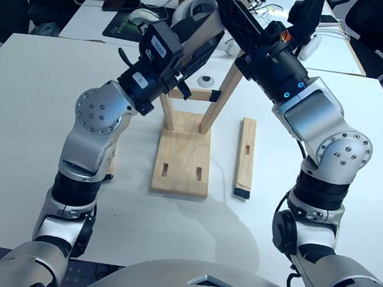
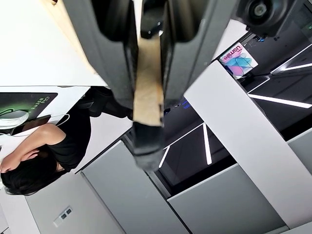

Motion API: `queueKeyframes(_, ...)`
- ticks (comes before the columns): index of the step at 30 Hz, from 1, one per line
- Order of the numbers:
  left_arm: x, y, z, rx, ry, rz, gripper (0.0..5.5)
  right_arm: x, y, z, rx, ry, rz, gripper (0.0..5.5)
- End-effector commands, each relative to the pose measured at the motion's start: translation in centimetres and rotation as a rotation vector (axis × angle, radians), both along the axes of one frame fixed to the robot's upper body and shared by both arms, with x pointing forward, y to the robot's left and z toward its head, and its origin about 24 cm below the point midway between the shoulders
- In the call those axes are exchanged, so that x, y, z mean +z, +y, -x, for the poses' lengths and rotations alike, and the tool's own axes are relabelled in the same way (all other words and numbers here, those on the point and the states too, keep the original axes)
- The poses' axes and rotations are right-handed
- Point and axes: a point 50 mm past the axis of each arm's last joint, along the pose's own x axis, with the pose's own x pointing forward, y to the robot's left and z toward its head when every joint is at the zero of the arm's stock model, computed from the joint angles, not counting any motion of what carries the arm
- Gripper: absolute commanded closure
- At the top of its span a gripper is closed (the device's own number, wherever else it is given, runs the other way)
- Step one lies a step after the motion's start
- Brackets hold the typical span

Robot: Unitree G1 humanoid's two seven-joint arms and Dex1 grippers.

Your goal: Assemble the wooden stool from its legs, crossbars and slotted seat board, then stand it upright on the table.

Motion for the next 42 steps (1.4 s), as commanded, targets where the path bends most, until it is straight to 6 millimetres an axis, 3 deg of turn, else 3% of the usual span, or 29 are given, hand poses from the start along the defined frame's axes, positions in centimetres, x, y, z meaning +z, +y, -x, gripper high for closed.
queueKeyframes(1, -1.1, 0.7, -0.2, 0.028, 0.047, -0.024, 3.81, -0.6, -0.5, -0.2, -0.029, 0.011, 0.006, 5.07)
queueKeyframes(6, -1.6, 0.8, 0.0, -0.005, 0.098, -0.045, 3.16, -1.2, -1.1, -0.5, -0.108, -0.013, 0.094, 5.08)
queueKeyframes(10, 1.2, 3.2, 0.9, 0.009, 0.012, -0.001, 2.97, -1.8, -2.0, -0.6, -0.118, -0.009, 0.131, 5.08)
queueKeyframes(15, 4.8, 7.0, 0.9, 0.089, -0.044, 0.088, 2.97, -5.3, -3.4, 2.0, 0.000, 0.095, 0.332, 5.08)
queueKeyframes(18, 4.5, 7.7, 1.1, 0.117, -0.024, 0.082, 2.97, -8.1, -5.5, 4.4, 0.012, 0.220, 0.468, 5.08)
queueKeyframes(20, 3.8, 7.9, 1.9, 0.154, -0.003, 0.083, 2.97, -8.9, -7.0, 4.8, -0.028, 0.278, 0.528, 5.08)
queueKeyframes(25, 2.0, 6.7, 2.5, 0.160, 0.067, 0.106, 2.97, -9.3, -8.5, 4.5, -0.215, 0.308, 0.604, 5.08)
queueKeyframes(30, 1.2, 4.2, 2.3, 0.148, 0.100, 0.172, 2.97, -9.6, -10.7, 4.4, -0.642, 0.282, 0.695, 5.08)
queueKeyframes(37, 0.0, 0.8, 2.7, 0.052, 0.161, 0.208, 2.97, -10.8, -9.0, 6.0, -0.789, 0.286, 0.571, 5.08)
queueKeyframes(42, -0.9, -0.9, 2.4, 0.048, 0.187, 0.260, 2.97, -11.6, -8.1, 5.4, -0.846, 0.317, 0.468, 5.08)
